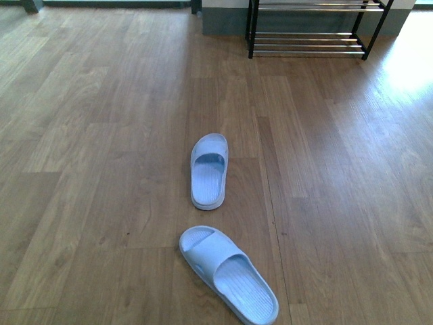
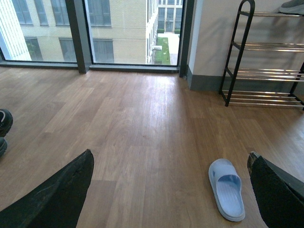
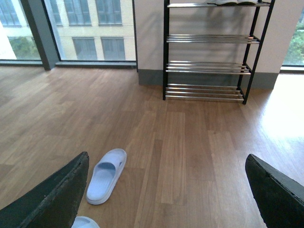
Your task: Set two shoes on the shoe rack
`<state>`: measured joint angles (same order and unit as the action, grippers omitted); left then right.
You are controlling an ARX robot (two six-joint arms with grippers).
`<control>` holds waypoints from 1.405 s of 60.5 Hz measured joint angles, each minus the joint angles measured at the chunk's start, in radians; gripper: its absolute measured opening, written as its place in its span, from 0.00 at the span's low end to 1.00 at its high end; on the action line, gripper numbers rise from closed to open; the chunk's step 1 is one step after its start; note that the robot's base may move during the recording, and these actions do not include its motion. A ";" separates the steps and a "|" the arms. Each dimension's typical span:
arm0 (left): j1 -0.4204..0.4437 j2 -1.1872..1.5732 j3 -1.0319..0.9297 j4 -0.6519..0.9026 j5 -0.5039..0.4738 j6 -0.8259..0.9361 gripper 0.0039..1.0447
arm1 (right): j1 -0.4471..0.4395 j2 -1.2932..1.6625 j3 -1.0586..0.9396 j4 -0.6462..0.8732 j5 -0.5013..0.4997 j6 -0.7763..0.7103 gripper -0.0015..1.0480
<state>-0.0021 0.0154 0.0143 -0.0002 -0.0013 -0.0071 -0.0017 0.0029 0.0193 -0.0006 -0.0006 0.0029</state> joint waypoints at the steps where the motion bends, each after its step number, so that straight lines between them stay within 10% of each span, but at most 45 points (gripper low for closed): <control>1: 0.000 0.000 0.000 0.000 0.000 0.000 0.91 | 0.000 0.000 0.000 0.000 0.000 0.000 0.91; 36: 0.000 0.000 0.000 0.000 0.001 0.000 0.91 | -0.027 0.160 0.038 -0.117 -0.107 -0.152 0.91; 58: 0.000 0.000 0.000 0.000 0.001 0.000 0.91 | 0.060 1.751 0.155 0.864 -0.148 -0.389 0.91; 85: 0.000 0.000 0.000 0.000 0.001 0.000 0.91 | 0.140 2.519 0.526 0.935 -0.121 -0.376 0.91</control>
<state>-0.0021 0.0154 0.0143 -0.0002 -0.0002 -0.0071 0.1379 2.5214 0.5449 0.9340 -0.1211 -0.3729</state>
